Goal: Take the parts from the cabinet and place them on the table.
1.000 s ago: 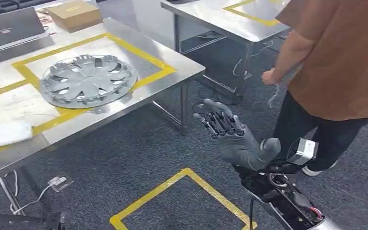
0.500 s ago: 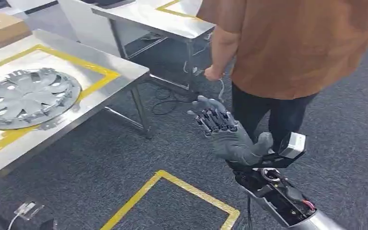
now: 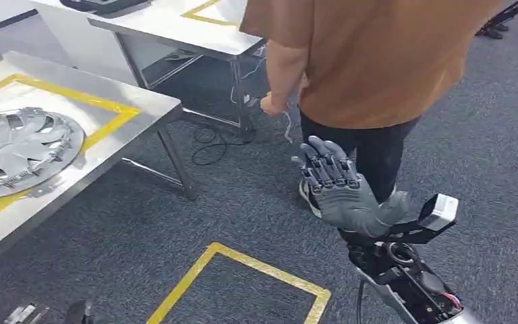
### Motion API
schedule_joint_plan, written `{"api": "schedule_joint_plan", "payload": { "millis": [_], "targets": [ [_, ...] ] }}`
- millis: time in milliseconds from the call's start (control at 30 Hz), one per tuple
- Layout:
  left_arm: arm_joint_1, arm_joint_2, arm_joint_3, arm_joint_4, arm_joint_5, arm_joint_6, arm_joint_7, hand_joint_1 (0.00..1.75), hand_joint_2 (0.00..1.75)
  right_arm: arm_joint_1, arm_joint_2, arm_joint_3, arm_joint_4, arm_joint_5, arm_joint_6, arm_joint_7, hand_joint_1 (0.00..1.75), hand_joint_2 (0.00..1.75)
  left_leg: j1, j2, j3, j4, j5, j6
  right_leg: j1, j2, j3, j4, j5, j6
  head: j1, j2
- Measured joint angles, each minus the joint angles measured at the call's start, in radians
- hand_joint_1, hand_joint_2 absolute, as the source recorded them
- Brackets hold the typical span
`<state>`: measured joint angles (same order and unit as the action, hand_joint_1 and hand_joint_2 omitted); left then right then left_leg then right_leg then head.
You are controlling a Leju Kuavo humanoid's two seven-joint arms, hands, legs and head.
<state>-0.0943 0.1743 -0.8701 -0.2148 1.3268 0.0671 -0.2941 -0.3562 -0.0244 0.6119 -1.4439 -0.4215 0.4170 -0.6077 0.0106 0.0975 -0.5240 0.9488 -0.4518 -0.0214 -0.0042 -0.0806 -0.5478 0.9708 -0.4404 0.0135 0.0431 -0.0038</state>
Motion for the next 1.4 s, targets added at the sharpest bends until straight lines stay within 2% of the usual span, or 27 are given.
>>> {"api": "schedule_joint_plan", "payload": {
  "millis": [100, 133, 167, 200, 267, 300, 333, 400, 433, 467, 533, 600, 633, 667, 700, 767, 833, 900, 933, 967, 1000, 1033, 1133, 1200, 1300, 1333, 1400],
  "targets": [
    [-0.001, -0.001, 0.000, 0.000, 0.000, 0.000, 0.000, 0.00, 0.00, 0.006, 0.000, -0.005, 0.000, 0.000, 0.000, 0.000, 0.00, 0.00, 0.003, 0.039, 0.009, -0.005, 0.000, -0.015, 0.006, 0.039, -0.006, -0.004, 0.008, -0.019, -0.010, 0.000],
    [-0.003, -0.002, 0.000, 0.000, 0.000, 0.000, 0.000, 0.00, 0.00, 0.007, 0.000, -0.005, 0.000, 0.000, 0.000, 0.000, 0.00, 0.00, 0.010, 0.010, 0.009, 0.007, -0.017, -0.023, 0.000, 0.050, 0.000, -0.011, 0.013, -0.027, -0.012, 0.000],
    [-0.003, -0.002, 0.000, 0.000, 0.000, 0.000, 0.000, 0.00, 0.00, 0.004, 0.000, -0.007, 0.000, 0.000, 0.000, -0.003, 0.00, 0.00, 0.009, -0.042, -0.011, 0.052, -0.050, -0.022, 0.000, 0.061, -0.002, -0.012, 0.015, -0.034, -0.021, 0.000],
    [-0.003, -0.002, 0.000, 0.000, 0.000, 0.000, 0.000, 0.00, 0.00, 0.003, 0.000, -0.008, 0.000, -0.001, 0.000, -0.003, 0.00, 0.00, 0.010, -0.070, -0.051, 0.135, -0.094, -0.020, 0.001, 0.071, -0.005, -0.012, 0.017, -0.039, -0.028, 0.000],
    [0.000, -0.002, 0.000, 0.000, 0.000, 0.000, 0.000, 0.00, 0.00, 0.006, 0.000, -0.007, 0.000, 0.000, 0.000, -0.003, 0.00, 0.00, 0.006, -0.089, -0.135, 0.300, -0.157, -0.019, 0.005, 0.096, -0.008, -0.012, 0.019, -0.045, -0.045, 0.000],
    [0.002, -0.002, 0.000, 0.000, 0.000, 0.000, 0.000, 0.00, 0.00, 0.009, 0.000, -0.007, 0.001, 0.000, 0.000, -0.003, 0.00, 0.00, 0.006, -0.091, -0.162, 0.342, -0.159, -0.017, 0.007, 0.111, -0.008, -0.012, 0.020, -0.046, -0.050, 0.000],
    [0.002, -0.002, 0.000, 0.000, 0.000, 0.000, 0.000, 0.00, 0.00, 0.009, 0.000, -0.007, 0.002, 0.000, 0.000, -0.002, 0.00, 0.00, 0.005, -0.091, -0.161, 0.330, -0.137, -0.014, 0.009, 0.125, -0.008, -0.012, 0.020, -0.047, -0.052, 0.000],
    [0.001, -0.002, 0.000, 0.000, 0.000, 0.000, 0.000, 0.00, 0.00, 0.009, 0.000, -0.008, 0.002, 0.000, 0.000, -0.003, 0.00, 0.00, 0.005, -0.099, -0.100, 0.181, -0.042, -0.004, 0.010, 0.156, -0.006, -0.011, 0.022, -0.047, -0.058, 0.000],
    [0.001, -0.001, 0.000, 0.000, 0.000, 0.000, 0.000, 0.00, 0.00, 0.009, 0.000, -0.008, 0.002, 0.000, 0.000, -0.003, 0.00, 0.00, 0.005, -0.128, -0.055, 0.083, 0.005, 0.002, 0.010, 0.168, -0.005, -0.011, 0.022, -0.046, -0.063, 0.000],
    [0.001, 0.002, 0.000, 0.000, 0.000, 0.000, 0.000, 0.00, 0.00, 0.008, 0.000, -0.010, 0.002, 0.000, 0.000, -0.003, 0.00, 0.00, 0.006, -0.185, -0.031, 0.025, 0.013, 0.008, 0.010, 0.176, -0.010, -0.009, 0.022, -0.043, -0.065, 0.000],
    [0.000, 0.001, 0.000, 0.000, 0.000, -0.001, 0.000, 0.00, 0.00, 0.008, 0.000, -0.013, 0.002, 0.000, 0.000, -0.003, 0.00, 0.00, 0.005, -0.168, -0.027, 0.005, 0.013, 0.002, 0.008, 0.200, -0.020, -0.004, 0.026, -0.031, -0.063, 0.000],
    [-0.004, -0.001, 0.000, 0.000, 0.000, -0.002, 0.000, 0.00, 0.00, 0.010, 0.000, -0.016, 0.002, 0.001, -0.001, -0.005, 0.00, 0.00, 0.002, -0.148, -0.023, 0.002, 0.014, 0.009, 0.004, 0.222, -0.023, -0.008, 0.028, -0.018, -0.064, 0.000],
    [-0.005, -0.002, 0.000, 0.000, -0.001, -0.002, 0.000, 0.00, 0.00, 0.011, -0.001, -0.018, 0.002, 0.001, -0.001, -0.005, 0.00, 0.00, 0.012, -0.131, -0.018, -0.009, 0.019, 0.015, 0.006, 0.209, -0.034, 0.000, 0.021, -0.015, -0.063, 0.000],
    [-0.005, -0.002, 0.000, 0.000, 0.000, -0.002, 0.000, 0.00, 0.00, 0.010, -0.001, -0.020, 0.002, 0.001, -0.002, -0.007, 0.00, 0.00, 0.009, -0.121, -0.013, -0.011, 0.019, 0.016, 0.012, 0.150, -0.045, 0.033, -0.004, -0.009, -0.056, 0.000],
    [-0.004, -0.002, 0.000, 0.000, -0.001, -0.002, 0.000, 0.00, 0.00, 0.009, -0.002, -0.023, 0.002, 0.002, -0.005, -0.007, 0.00, 0.00, 0.007, -0.109, -0.012, -0.011, 0.017, 0.024, 0.009, 0.116, -0.077, 0.103, -0.044, -0.004, -0.043, 0.000],
    [-0.001, -0.001, 0.000, 0.000, 0.000, -0.002, 0.000, 0.00, 0.00, 0.014, -0.002, -0.028, 0.002, 0.001, -0.011, -0.008, 0.00, 0.00, 0.004, -0.083, -0.012, -0.011, 0.015, 0.027, 0.001, 0.095, -0.157, 0.274, -0.116, 0.005, -0.037, 0.000],
    [0.001, 0.000, 0.000, 0.000, 0.000, -0.001, 0.002, 0.00, 0.00, 0.023, -0.006, -0.035, 0.003, 0.000, -0.017, -0.008, 0.00, 0.00, 0.005, -0.059, -0.010, -0.011, 0.011, 0.025, -0.009, 0.090, -0.183, 0.330, -0.117, 0.013, -0.031, 0.000],
    [0.001, -0.001, 0.000, 0.000, 0.003, -0.001, 0.003, 0.00, 0.00, 0.026, -0.010, -0.043, 0.008, -0.002, -0.019, -0.008, 0.00, 0.00, 0.008, -0.037, -0.005, -0.010, 0.006, 0.018, -0.019, 0.081, -0.121, 0.209, -0.043, 0.021, -0.022, 0.000],
    [0.001, -0.002, 0.001, 0.000, 0.003, -0.001, 0.004, 0.00, 0.00, 0.027, -0.012, -0.047, 0.010, -0.003, -0.019, -0.008, 0.00, 0.00, 0.009, -0.026, 0.002, -0.009, 0.001, 0.013, -0.021, 0.059, -0.070, 0.114, 0.001, 0.024, -0.018, 0.000],
    [0.001, 0.000, 0.002, 0.000, 0.004, 0.000, 0.006, 0.00, 0.00, 0.028, -0.014, -0.053, 0.012, -0.006, -0.021, -0.008, 0.00, 0.00, 0.006, -0.019, 0.006, -0.009, -0.003, 0.007, -0.021, 0.004, -0.034, 0.043, 0.018, 0.024, -0.010, 0.000],
    [0.001, 0.000, 0.002, 0.000, 0.007, 0.002, 0.006, 0.00, 0.00, 0.029, -0.016, -0.061, 0.015, -0.010, -0.023, -0.007, 0.00, 0.00, -0.001, -0.012, 0.006, 0.000, -0.009, -0.003, -0.003, -0.006, -0.020, 0.010, 0.004, 0.020, 0.000, 0.000],
    [0.000, 0.001, 0.003, 0.000, 0.008, 0.002, 0.006, 0.00, 0.00, 0.033, -0.016, -0.068, 0.017, -0.015, -0.026, -0.008, 0.00, 0.00, -0.002, -0.002, 0.006, -0.003, -0.007, -0.007, -0.008, 0.000, -0.015, 0.013, 0.001, 0.000, -0.005, 0.000],
    [-0.001, -0.001, 0.009, 0.000, 0.020, 0.006, 0.008, 0.00, 0.00, 0.063, -0.029, -0.096, 0.031, -0.029, -0.052, -0.002, 0.00, 0.00, 0.004, 0.034, 0.013, -0.002, -0.016, -0.025, 0.000, 0.040, -0.015, 0.004, 0.006, -0.020, -0.019, 0.000],
    [-0.001, -0.002, 0.015, 0.000, 0.021, 0.008, 0.008, 0.00, 0.00, 0.069, -0.032, -0.115, 0.040, -0.035, -0.053, 0.003, 0.00, 0.00, 0.010, -0.052, -0.019, 0.080, -0.072, -0.025, -0.004, 0.062, -0.014, 0.001, 0.011, -0.036, -0.027, 0.000],
    [0.002, -0.002, 0.016, 0.000, 0.023, 0.009, 0.009, 0.00, 0.00, 0.088, -0.037, -0.131, 0.064, -0.031, -0.054, 0.005, 0.00, 0.00, 0.005, -0.089, -0.154, 0.325, -0.157, -0.021, 0.001, 0.102, -0.015, 0.001, 0.011, -0.043, -0.056, 0.000],
    [0.004, -0.002, 0.017, 0.000, 0.025, 0.011, 0.009, 0.00, 0.00, 0.098, -0.040, -0.140, 0.077, -0.030, -0.065, 0.008, 0.00, 0.00, 0.005, -0.091, -0.170, 0.339, -0.147, -0.018, 0.003, 0.116, -0.014, 0.001, 0.012, -0.043, -0.060, 0.000],
    [0.005, -0.002, 0.019, 0.000, 0.032, 0.012, 0.010, 0.00, 0.00, 0.113, -0.049, -0.154, 0.099, -0.029, -0.102, 0.028, 0.00, 0.00, 0.004, -0.095, -0.136, 0.234, -0.067, -0.007, 0.006, 0.145, -0.012, 0.001, 0.012, -0.043, -0.065, 0.000]
  ]
}}
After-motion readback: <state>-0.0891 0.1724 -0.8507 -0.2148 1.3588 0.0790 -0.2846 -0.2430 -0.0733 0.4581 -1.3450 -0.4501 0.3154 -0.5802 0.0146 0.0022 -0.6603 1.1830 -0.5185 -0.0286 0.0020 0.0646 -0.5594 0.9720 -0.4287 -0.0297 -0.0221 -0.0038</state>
